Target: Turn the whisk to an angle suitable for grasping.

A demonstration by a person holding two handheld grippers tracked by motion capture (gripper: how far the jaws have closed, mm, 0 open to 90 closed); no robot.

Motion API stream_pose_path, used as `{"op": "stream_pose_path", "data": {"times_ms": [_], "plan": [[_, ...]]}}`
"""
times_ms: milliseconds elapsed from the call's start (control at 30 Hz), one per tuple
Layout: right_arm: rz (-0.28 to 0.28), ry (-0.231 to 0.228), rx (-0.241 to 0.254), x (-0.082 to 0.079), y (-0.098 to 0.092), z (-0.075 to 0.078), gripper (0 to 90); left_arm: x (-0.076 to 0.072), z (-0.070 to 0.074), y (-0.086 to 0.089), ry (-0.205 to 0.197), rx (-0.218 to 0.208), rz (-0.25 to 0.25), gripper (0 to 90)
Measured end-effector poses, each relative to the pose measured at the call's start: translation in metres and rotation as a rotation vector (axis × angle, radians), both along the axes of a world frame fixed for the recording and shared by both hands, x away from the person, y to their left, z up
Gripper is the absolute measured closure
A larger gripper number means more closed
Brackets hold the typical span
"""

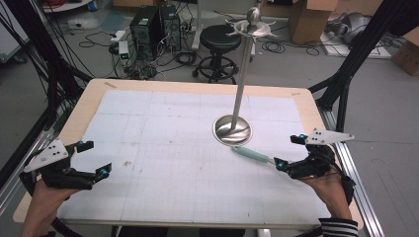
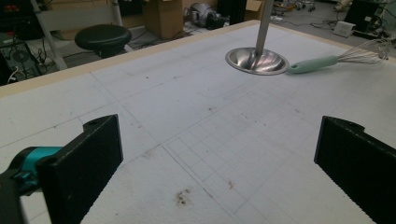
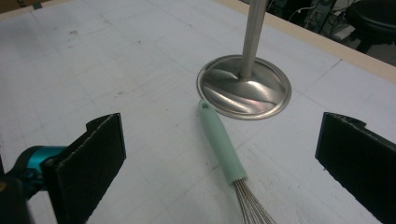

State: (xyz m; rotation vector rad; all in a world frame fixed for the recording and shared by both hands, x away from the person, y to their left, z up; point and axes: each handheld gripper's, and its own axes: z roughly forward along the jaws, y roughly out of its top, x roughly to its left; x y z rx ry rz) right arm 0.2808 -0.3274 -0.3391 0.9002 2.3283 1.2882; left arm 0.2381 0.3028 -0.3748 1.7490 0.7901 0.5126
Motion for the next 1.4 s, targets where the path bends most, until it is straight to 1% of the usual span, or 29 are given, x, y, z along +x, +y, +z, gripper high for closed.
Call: {"op": "stream_pose_path", "data": {"times_ms": [67,200,300,333,367,433,533,667,867,967,1000,1033,1067,1167,1233,1400], "plan": [[0.011,0.008,-0.012,0.004,-0.001,0.002,0.4,0.000,-0.001,0.000,0.003,0.000,0.000,1.7],[0.053,0.037,-0.036,0.011,-0.003,0.005,0.4,0.000,-0.001,0.000,0.003,-0.001,0.004,1.7],[0.089,0.058,-0.050,0.016,-0.006,0.007,0.4,0.000,0.000,0.000,0.003,0.001,0.003,1.7],[0.105,0.072,-0.055,0.018,-0.007,0.008,0.4,0.001,0.000,0.000,0.004,0.002,-0.001,1.7],[0.118,0.086,-0.066,0.020,-0.008,0.008,0.4,0.001,-0.001,0.000,0.005,0.003,-0.002,1.7],[0.130,0.090,-0.096,0.023,-0.010,0.010,0.4,0.001,-0.001,-0.001,0.006,0.005,-0.003,1.7],[0.155,0.111,-0.134,0.029,-0.012,0.013,0.4,0.002,-0.002,-0.001,0.009,0.003,0.000,1.7],[0.184,0.142,-0.169,0.035,-0.013,0.018,0.4,0.002,-0.002,-0.001,0.011,0.005,-0.003,1.7],[0.196,0.180,-0.222,0.044,-0.008,0.019,0.4,0.002,-0.003,-0.003,0.012,0.007,-0.009,1.7],[0.196,0.195,-0.234,0.049,-0.004,0.018,0.4,0.002,-0.003,-0.003,0.012,0.009,-0.010,1.7],[0.199,0.206,-0.240,0.051,-0.002,0.017,0.4,0.002,-0.002,-0.004,0.012,0.009,-0.011,1.7],[0.204,0.211,-0.250,0.053,0.000,0.016,0.4,0.002,-0.003,-0.004,0.012,0.008,-0.010,1.7],[0.205,0.217,-0.271,0.055,0.002,0.016,0.4,0.002,-0.002,-0.004,0.012,0.009,-0.012,1.7],[0.212,0.237,-0.300,0.059,0.007,0.015,0.4,0.003,-0.003,-0.005,0.012,0.008,-0.017,1.7],[0.215,0.245,-0.320,0.062,0.010,0.015,0.4,0.003,-0.003,-0.005,0.012,0.010,-0.019,1.7],[0.220,0.257,-0.347,0.068,0.019,0.013,0.4,0.003,-0.003,-0.005,0.012,0.008,-0.021,1.7]]}}
